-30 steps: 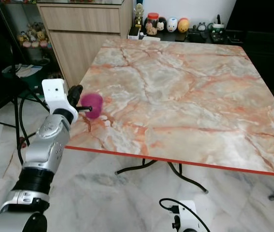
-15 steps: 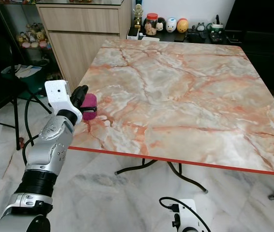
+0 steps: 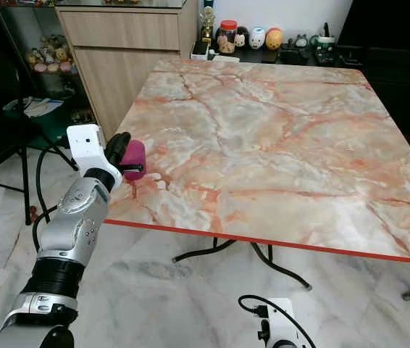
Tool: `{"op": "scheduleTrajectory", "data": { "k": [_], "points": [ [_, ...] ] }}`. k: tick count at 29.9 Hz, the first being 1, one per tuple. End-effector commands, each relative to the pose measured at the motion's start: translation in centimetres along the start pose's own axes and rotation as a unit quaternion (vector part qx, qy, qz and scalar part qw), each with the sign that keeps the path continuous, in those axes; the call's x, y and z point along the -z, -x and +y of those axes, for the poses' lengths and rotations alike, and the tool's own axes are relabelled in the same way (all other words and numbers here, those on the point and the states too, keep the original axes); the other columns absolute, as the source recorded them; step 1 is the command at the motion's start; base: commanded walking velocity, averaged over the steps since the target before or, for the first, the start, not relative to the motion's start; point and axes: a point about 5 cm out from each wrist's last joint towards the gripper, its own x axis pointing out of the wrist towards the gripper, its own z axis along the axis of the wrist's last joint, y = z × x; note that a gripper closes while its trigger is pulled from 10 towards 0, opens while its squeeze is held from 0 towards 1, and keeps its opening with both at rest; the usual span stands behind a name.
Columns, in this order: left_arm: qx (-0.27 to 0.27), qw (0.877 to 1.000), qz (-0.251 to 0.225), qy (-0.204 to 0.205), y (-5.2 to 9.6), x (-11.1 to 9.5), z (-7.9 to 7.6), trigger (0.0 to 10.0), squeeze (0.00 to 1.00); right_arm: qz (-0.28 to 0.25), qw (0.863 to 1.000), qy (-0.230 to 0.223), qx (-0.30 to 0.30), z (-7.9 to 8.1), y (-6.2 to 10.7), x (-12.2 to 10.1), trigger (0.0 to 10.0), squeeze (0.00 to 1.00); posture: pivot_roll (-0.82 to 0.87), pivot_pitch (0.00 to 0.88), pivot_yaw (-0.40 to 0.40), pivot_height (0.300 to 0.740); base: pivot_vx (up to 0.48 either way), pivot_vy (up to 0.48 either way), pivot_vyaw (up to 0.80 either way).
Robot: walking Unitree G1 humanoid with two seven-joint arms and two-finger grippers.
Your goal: Setting the table
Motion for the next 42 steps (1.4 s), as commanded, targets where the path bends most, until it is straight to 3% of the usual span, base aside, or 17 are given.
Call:
{"op": "scheduleTrajectory", "data": {
  "k": [1, 11, 14, 16, 22, 31, 36, 42],
  "points": [
    [0.0, 1.0, -0.018, -0.021, 0.4, 0.1, 0.8, 10.0, 0.0, -0.012, 1.0, -0.006, 0.004, -0.2, -0.1, -0.6, 10.0, 0.0, 0.03, 0.0, -0.019, 0.74, 0.352, 0.0, 0.0],
    [-0.026, 0.996, -0.061, -0.054, 1.3, -0.2, 2.7, 10.0, 0.0, 0.001, 1.0, -0.002, -0.001, 0.3, 0.0, -0.1, 10.0, 0.0, 0.03, 0.0, -0.019, 0.74, 0.09, 0.0, -0.39],
    [-0.034, 0.992, -0.078, -0.092, 2.4, 0.0, 4.0, 10.0, 0.0, -0.002, 1.0, -0.003, 0.003, 0.1, 0.0, 0.0, 10.0, 0.0, 0.03, 0.0, -0.018, 0.74, 0.0, 0.0, 0.0],
    [-0.032, 0.991, -0.084, -0.101, 2.6, 0.0, 4.0, 10.0, 0.0, -0.002, 1.0, -0.005, 0.004, 0.1, 0.0, 0.0, 10.0, 0.0, 0.03, 0.0, -0.018, 0.74, 0.0, 0.0, 0.0],
    [-0.031, 0.991, -0.089, -0.095, 2.8, -0.2, 4.2, 10.0, 0.0, -0.004, 1.0, -0.004, 0.008, -0.1, 0.0, 0.0, 10.0, 0.0, 0.04, 0.0, -0.019, 0.74, 0.0, 0.0, 0.0],
    [-0.001, 0.993, -0.083, -0.08, 2.7, 0.3, 3.1, 10.0, 0.0, 0.005, 1.0, 0.003, -0.003, 0.2, 0.1, 0.5, 10.0, 0.0, 0.05, 0.0, -0.015, 0.74, 0.0, 0.0, 0.0],
    [-0.017, 0.995, -0.08, -0.057, 2.6, 0.6, 3.2, 10.0, 0.0, 0.012, 1.0, 0.01, -0.009, 0.2, 0.2, 0.7, 10.0, 0.0, 0.06, 0.0, -0.026, 0.74, 0.0, 0.0, -0.53],
    [-0.014, 0.994, -0.087, -0.059, 2.3, -0.1, 3.3, 10.0, 0.0, 0.004, 1.0, 0.005, 0.001, -0.1, 0.0, 0.0, 10.0, 0.0, 0.04, 0.0, -0.023, 0.74, 0.0, 0.0, -0.51]
  ]
}}
